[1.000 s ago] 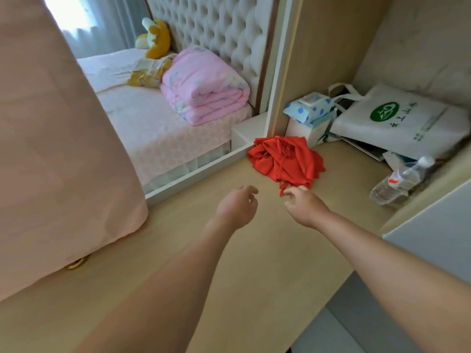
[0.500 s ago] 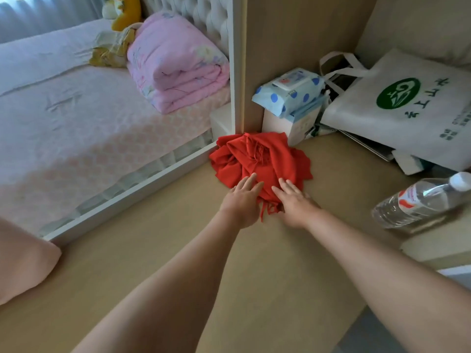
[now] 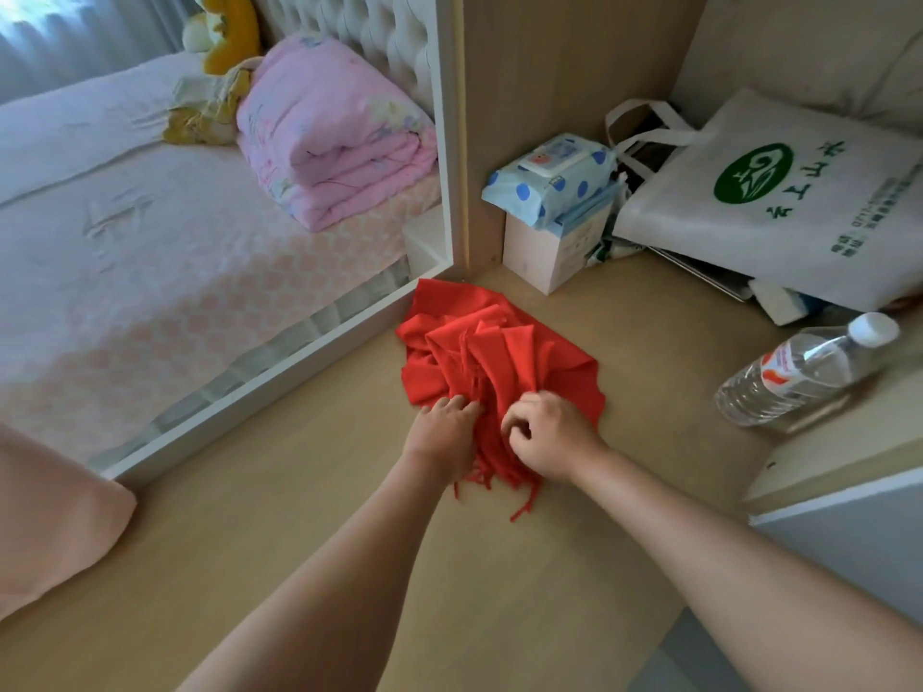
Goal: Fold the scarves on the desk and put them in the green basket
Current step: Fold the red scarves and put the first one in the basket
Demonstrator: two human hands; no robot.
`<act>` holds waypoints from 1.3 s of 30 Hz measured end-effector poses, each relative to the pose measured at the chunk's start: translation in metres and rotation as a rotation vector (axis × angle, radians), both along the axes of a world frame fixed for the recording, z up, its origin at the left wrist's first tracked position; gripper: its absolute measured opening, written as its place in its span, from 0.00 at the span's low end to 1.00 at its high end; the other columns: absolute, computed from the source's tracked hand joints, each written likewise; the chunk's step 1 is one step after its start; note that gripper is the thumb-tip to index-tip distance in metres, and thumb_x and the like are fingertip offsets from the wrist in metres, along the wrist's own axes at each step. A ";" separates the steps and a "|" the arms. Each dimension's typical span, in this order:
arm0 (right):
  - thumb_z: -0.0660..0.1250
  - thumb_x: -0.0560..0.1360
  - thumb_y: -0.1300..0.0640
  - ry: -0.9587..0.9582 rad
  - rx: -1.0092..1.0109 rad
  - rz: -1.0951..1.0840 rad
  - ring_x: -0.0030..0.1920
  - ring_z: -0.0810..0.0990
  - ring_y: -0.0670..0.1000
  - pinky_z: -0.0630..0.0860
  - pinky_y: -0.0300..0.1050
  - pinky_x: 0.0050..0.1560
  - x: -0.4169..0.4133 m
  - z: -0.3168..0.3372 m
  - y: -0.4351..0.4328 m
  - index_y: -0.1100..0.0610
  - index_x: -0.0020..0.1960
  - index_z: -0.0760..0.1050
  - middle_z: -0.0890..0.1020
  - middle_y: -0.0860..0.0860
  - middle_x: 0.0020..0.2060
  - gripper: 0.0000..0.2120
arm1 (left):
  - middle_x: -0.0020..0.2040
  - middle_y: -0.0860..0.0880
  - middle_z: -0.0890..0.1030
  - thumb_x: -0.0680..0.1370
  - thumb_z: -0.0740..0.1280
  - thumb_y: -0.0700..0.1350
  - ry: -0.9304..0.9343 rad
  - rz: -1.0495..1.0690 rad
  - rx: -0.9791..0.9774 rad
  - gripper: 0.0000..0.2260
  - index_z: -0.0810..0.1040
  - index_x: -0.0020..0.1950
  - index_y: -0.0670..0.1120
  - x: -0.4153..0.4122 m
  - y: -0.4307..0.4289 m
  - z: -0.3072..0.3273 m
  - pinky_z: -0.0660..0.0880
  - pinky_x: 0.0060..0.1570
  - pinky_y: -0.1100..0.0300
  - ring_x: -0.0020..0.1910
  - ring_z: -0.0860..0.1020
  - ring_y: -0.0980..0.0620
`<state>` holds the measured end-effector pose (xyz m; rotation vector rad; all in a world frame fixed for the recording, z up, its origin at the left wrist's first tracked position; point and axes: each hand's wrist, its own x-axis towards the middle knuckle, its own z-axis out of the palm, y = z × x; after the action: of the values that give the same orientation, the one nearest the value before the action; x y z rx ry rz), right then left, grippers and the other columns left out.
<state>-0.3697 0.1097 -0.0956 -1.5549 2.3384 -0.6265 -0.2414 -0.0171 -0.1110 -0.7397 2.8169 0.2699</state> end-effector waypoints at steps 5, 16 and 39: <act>0.73 0.65 0.46 0.168 -0.053 -0.170 0.68 0.67 0.59 0.68 0.54 0.67 0.032 0.007 -0.001 0.45 0.72 0.67 0.67 0.57 0.69 0.36 | 0.63 0.51 0.76 0.76 0.67 0.53 -0.014 0.020 0.121 0.20 0.73 0.67 0.54 0.067 0.021 -0.001 0.64 0.64 0.55 0.64 0.72 0.48; 0.69 0.69 0.47 -0.186 0.485 0.215 0.78 0.57 0.54 0.59 0.52 0.76 0.238 0.003 0.017 0.39 0.79 0.51 0.53 0.55 0.80 0.43 | 0.47 0.49 0.83 0.74 0.60 0.48 0.181 0.308 0.081 0.08 0.77 0.44 0.48 0.289 0.051 0.044 0.71 0.49 0.54 0.50 0.79 0.46; 0.65 0.79 0.54 -0.144 0.196 0.343 0.50 0.80 0.53 0.68 0.43 0.47 0.494 0.077 0.011 0.56 0.46 0.82 0.84 0.52 0.46 0.09 | 0.42 0.51 0.79 0.73 0.68 0.56 0.366 0.521 0.234 0.10 0.77 0.43 0.50 0.586 0.077 0.082 0.70 0.44 0.55 0.46 0.76 0.48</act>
<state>0.1247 0.1207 -0.0187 -1.7000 1.9039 -0.3993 0.3442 0.0597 -0.0293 -1.4841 2.7784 0.8821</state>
